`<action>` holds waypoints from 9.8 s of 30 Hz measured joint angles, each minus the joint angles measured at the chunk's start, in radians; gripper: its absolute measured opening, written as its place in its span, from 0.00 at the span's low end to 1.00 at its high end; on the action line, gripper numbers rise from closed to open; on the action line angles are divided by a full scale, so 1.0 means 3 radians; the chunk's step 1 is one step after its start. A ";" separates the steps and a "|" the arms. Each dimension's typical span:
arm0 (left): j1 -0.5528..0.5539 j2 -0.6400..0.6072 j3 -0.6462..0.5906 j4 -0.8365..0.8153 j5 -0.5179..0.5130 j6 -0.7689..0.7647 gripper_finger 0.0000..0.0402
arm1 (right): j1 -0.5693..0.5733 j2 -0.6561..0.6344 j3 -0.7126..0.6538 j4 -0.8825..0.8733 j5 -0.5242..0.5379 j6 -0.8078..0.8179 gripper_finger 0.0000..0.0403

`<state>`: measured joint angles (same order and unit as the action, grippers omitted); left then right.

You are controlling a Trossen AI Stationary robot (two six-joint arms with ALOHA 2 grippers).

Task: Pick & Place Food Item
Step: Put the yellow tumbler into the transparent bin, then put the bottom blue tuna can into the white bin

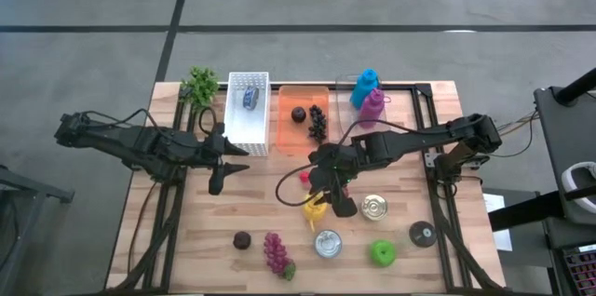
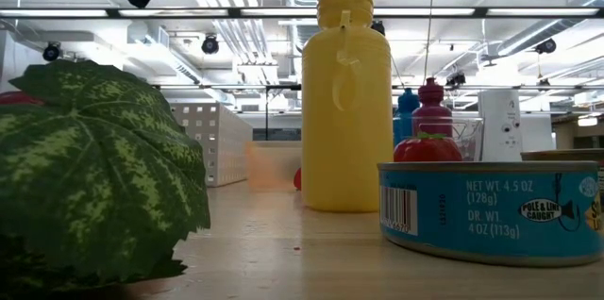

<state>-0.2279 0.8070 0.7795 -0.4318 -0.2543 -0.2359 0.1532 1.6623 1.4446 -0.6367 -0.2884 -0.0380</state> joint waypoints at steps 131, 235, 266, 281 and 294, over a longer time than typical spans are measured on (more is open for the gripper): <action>0.0001 0.0000 0.0000 0.0001 -0.0028 -0.0112 0.50 | -0.2960 -0.0014 0.1340 -0.1622 0.0529 -0.0139 0.13; 0.0001 0.0000 0.0000 0.0006 -0.0027 -0.0262 0.47 | -0.2979 -0.0015 0.0290 -0.0533 0.0708 -0.0221 0.36; 0.0001 0.0002 0.0000 0.0006 -0.0027 -0.0260 0.50 | -0.1146 -0.1343 0.0453 -0.0990 0.1133 0.0399 0.02; 0.0003 0.0465 0.0000 0.0256 -0.0064 -0.0250 0.44 | -0.0207 -0.1665 -0.0180 -0.1001 0.1212 0.0729 0.02; -0.0072 0.1145 0.0125 0.0841 -0.0023 -0.0251 0.44 | -0.0108 -0.1972 -0.0501 -0.1006 0.1034 0.0743 0.02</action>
<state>-0.2495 1.1506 0.8170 -0.1794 -0.2610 -0.3111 0.1207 1.0708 1.2942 -0.9384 0.0217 0.1848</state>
